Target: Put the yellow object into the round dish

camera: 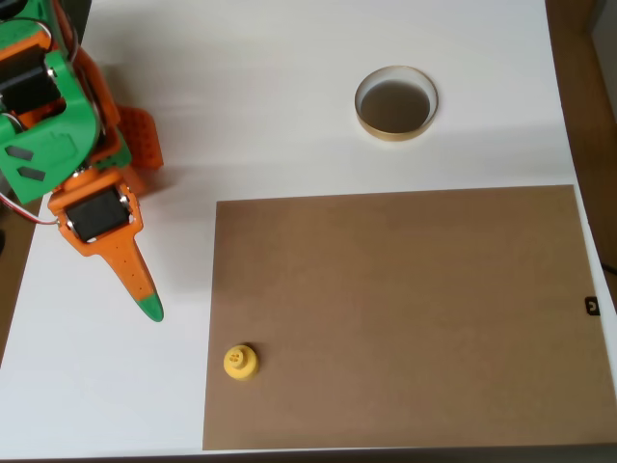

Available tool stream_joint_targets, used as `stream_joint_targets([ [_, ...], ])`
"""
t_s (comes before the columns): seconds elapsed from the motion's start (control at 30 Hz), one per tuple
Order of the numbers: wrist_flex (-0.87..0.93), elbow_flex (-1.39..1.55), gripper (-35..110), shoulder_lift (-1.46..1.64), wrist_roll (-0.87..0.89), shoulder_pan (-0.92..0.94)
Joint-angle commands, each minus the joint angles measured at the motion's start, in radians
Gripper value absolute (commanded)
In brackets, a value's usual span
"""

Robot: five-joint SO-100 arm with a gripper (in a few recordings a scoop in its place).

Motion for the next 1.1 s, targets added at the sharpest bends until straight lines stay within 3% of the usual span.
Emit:
stream_joint_targets([
  [0.0,0.014,-0.048,13,0.015,-0.012,0.017],
  [0.43,-0.025,0.046,13,0.018,0.017,0.155],
  [1.07,-0.052,0.087,12,0.018,0.014,0.140],
])
